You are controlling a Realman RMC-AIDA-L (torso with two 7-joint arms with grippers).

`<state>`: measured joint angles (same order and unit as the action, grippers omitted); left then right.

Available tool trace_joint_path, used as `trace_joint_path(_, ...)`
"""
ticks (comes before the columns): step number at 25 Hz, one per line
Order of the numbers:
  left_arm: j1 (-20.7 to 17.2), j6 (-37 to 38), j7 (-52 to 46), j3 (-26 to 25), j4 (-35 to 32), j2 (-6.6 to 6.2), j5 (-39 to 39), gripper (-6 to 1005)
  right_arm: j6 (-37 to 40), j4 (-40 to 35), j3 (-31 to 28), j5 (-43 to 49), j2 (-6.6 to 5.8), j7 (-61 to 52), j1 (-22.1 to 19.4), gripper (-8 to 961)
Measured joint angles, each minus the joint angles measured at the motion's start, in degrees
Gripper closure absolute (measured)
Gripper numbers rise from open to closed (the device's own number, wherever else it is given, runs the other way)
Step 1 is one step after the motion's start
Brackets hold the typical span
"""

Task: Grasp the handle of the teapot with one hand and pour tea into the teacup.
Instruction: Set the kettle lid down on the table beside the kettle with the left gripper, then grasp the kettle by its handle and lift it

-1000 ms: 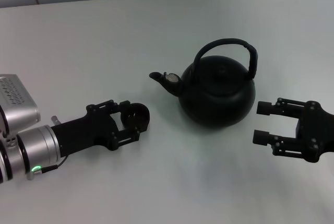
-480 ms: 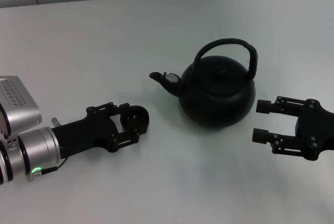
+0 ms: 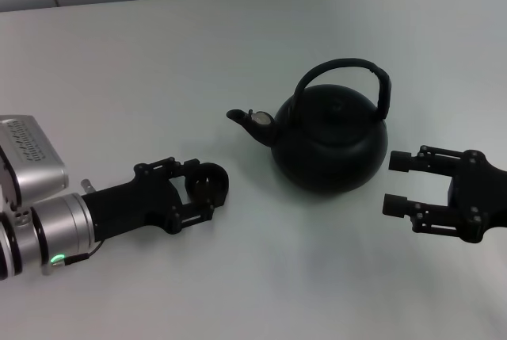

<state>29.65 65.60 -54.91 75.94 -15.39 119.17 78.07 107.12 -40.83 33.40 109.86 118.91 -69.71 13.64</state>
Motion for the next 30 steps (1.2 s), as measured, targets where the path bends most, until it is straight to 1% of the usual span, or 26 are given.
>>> trace_joint_path(3, 0.0, 0.1, 0.0, 1.2, -0.4, 0.0, -0.1, 322, 0.1, 0.0, 0.0, 0.0, 0.0, 0.0, 0.1, 244)
trace_joint_path(7, -0.1, -0.1, -0.8, 1.5, -0.8, 0.0, 0.1, 320, 0.4, -0.1, -0.2, 0.0, 0.0, 0.0, 0.1, 244)
trace_joint_path(12, -0.1, -0.5, -1.4, 1.5, -1.2, 0.0, 0.1, 181, 0.5, -0.1, -0.3, 0.0, 0.0, -0.1, 0.1, 245)
trace_joint_path(19, -0.9, 0.2, -2.0, 1.5, -2.9, 0.01, 0.1, 121, 0.1, -0.1, -0.3, 0.0, 0.0, -0.1, 0.0, 245)
trace_joint_path(25, -4.2, 5.4, -3.1, 1.0, -8.1, -0.44, 0.1, 125, 0.0, -0.3, -0.4, 0.0, -0.05, -0.1, -0.2, 245)
trace_joint_path(30, -7.8, 10.9, -3.1, 0.4, -13.5, -0.66, 0.0, 127, -0.3, -0.4, -0.6, -0.3, -0.07, 0.1, -0.5, 244)
